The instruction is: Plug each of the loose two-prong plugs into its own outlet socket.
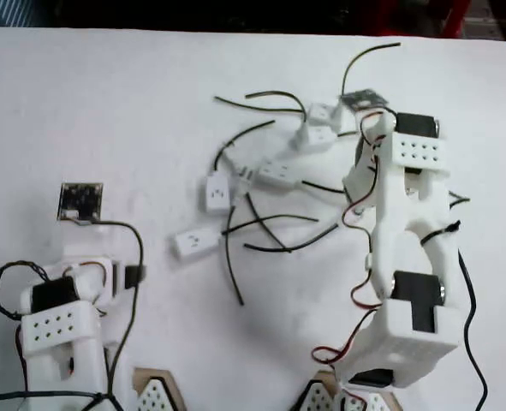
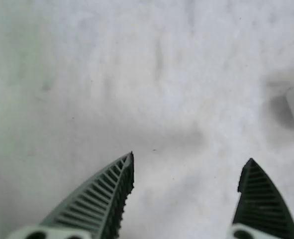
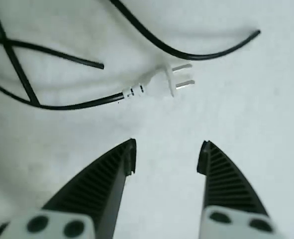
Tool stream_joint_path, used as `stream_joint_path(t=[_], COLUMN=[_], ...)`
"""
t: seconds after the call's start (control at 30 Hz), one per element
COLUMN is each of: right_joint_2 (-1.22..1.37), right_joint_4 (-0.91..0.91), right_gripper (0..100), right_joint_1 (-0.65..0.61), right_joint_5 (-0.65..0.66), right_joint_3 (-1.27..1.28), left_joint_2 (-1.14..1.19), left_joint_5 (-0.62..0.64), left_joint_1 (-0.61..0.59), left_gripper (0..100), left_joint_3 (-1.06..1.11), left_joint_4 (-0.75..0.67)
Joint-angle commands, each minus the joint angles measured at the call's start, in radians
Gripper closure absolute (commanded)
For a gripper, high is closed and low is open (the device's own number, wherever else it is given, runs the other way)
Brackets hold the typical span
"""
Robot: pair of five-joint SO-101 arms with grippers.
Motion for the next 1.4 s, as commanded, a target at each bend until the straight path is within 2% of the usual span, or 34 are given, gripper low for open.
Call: stream_joint_path(t=[0.0,0.17,0.27,0.43,0.57,0.87,1.2,1.37], right_joint_2=[-0.047,0.002,0.022,0.027,0.021,0.028,0.033,0.093], right_joint_4=[0.018,0.019,0.019,0.016,-0.001,-0.232,-0.404,-0.424], right_gripper=[80.0,79.7,78.7,68.9,68.7,68.7,68.7,68.7], right_joint_1=[-0.008,-0.001,0.001,-0.005,-0.035,-0.051,-0.104,-0.101], right_joint_5=[0.328,0.511,0.563,0.640,0.710,0.724,0.724,0.726], right_joint_3=[-0.038,-0.038,-0.038,-0.006,0.068,0.203,0.290,0.296], left_joint_2=[-0.019,-0.019,-0.019,-0.019,-0.019,-0.019,-0.019,-0.019], left_joint_5=[-0.012,-0.012,-0.012,-0.014,-0.014,-0.014,-0.014,-0.014], left_joint_1=[-0.002,-0.002,-0.002,-0.002,-0.002,-0.002,-0.001,-0.001], left_gripper=[67,67,67,67,67,67,67,67], left_joint_3=[-0.005,-0.005,-0.005,-0.005,-0.005,-0.003,-0.003,-0.003], left_joint_4=[-0.018,-0.018,-0.018,-0.018,-0.020,-0.034,-0.035,-0.034])
